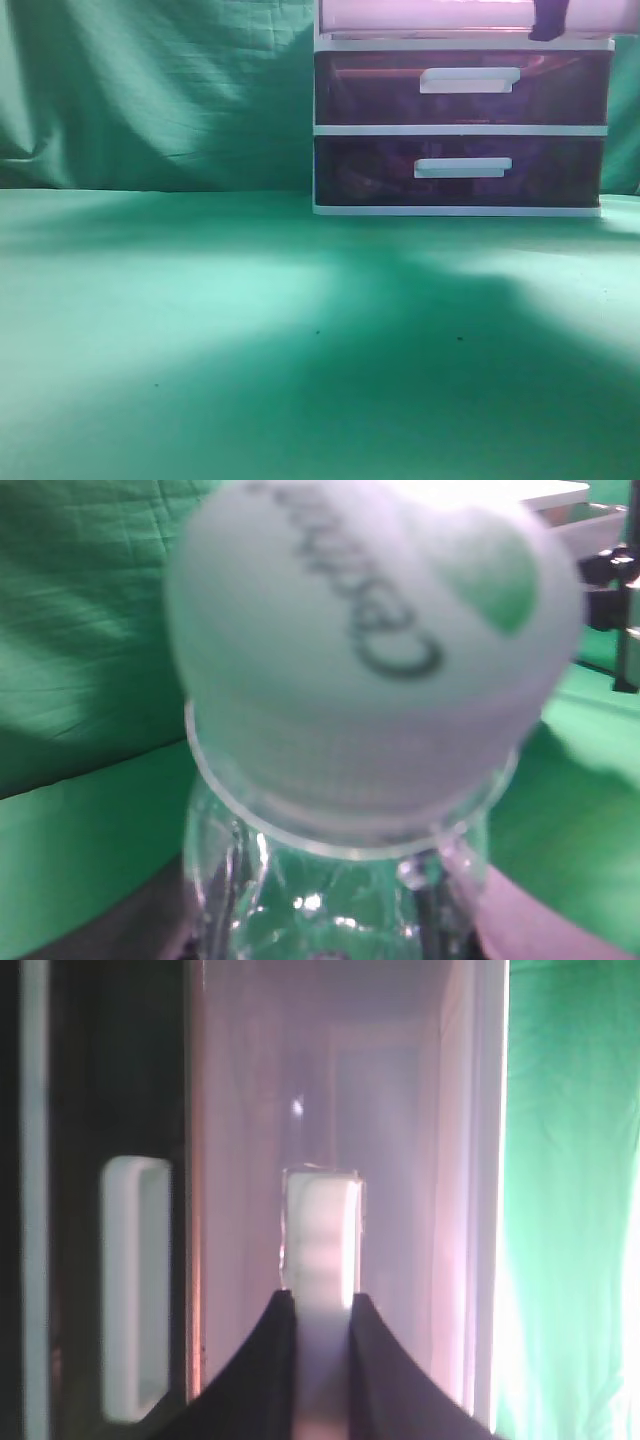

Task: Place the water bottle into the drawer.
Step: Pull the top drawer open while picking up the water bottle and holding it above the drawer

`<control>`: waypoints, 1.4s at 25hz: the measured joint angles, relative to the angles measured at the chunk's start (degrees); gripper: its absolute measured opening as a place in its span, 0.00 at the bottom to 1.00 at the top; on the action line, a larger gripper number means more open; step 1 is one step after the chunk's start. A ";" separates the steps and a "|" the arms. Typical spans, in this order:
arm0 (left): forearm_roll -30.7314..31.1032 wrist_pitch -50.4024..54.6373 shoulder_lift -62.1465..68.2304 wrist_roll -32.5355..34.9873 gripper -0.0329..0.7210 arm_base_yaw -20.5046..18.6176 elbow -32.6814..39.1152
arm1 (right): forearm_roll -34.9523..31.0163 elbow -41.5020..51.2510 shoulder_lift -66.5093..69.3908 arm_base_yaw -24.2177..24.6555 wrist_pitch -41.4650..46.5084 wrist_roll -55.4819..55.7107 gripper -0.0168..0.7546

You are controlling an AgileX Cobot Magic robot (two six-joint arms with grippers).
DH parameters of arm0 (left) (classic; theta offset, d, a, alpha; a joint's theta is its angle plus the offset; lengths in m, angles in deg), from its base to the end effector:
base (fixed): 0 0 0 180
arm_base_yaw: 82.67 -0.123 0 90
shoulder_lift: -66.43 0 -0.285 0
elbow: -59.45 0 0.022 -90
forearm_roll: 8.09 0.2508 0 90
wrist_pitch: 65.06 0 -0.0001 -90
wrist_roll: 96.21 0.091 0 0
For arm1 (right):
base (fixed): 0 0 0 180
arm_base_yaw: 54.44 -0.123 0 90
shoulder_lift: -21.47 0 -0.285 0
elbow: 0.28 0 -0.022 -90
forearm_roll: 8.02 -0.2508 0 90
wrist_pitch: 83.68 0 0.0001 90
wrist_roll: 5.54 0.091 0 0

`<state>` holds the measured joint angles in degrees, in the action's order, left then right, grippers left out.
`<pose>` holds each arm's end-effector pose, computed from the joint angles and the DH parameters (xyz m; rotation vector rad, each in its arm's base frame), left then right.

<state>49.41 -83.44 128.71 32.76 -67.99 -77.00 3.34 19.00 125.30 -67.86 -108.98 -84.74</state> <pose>0.1893 -0.0745 0.3193 0.4873 1.6065 -0.3508 0.3678 0.0956 0.2681 -1.4487 1.0701 -0.9001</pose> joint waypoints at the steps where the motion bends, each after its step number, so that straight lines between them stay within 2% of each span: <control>1: 0.00 0.00 0.00 0.00 0.42 0.00 0.00 | 0.00 2.13 -1.46 -0.09 -0.41 0.00 0.15; 4: 0.00 0.00 0.00 0.00 0.42 0.00 0.00 | -0.31 7.68 -5.70 -1.27 -1.58 0.00 0.15; 9: 0.00 0.00 0.00 0.00 0.42 0.00 0.00 | -6.19 14.86 -11.69 -5.20 -1.48 -0.68 0.15; 13: 0.00 0.00 0.00 -0.04 0.42 0.00 0.00 | -10.76 16.48 -13.62 -7.58 -1.12 -1.26 0.15; 18: 0.15 -2.96 0.00 -0.25 0.42 0.00 0.00 | -11.55 16.92 -13.85 -8.48 -0.77 -1.39 0.15; 21: 1.83 -4.59 0.00 -3.10 0.42 0.87 -2.32 | -11.55 16.92 -13.85 -8.48 -0.73 -1.47 0.15; 24: 6.48 -4.82 0.50 -7.06 0.42 2.90 -7.82 | -11.55 16.92 -13.85 -8.48 -0.51 -2.15 0.15; 29: 14.61 -5.66 5.57 -13.59 0.42 8.81 -17.72 | -10.82 16.92 -14.77 -8.48 2.32 -3.95 0.15; 35: 17.75 -4.39 16.26 -15.06 0.42 15.88 -28.48 | -9.67 16.92 -16.75 -8.51 5.53 -4.45 0.15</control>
<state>67.16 -87.84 144.97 17.70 -52.11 -105.47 -6.33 35.92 108.55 -76.37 -103.45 -89.19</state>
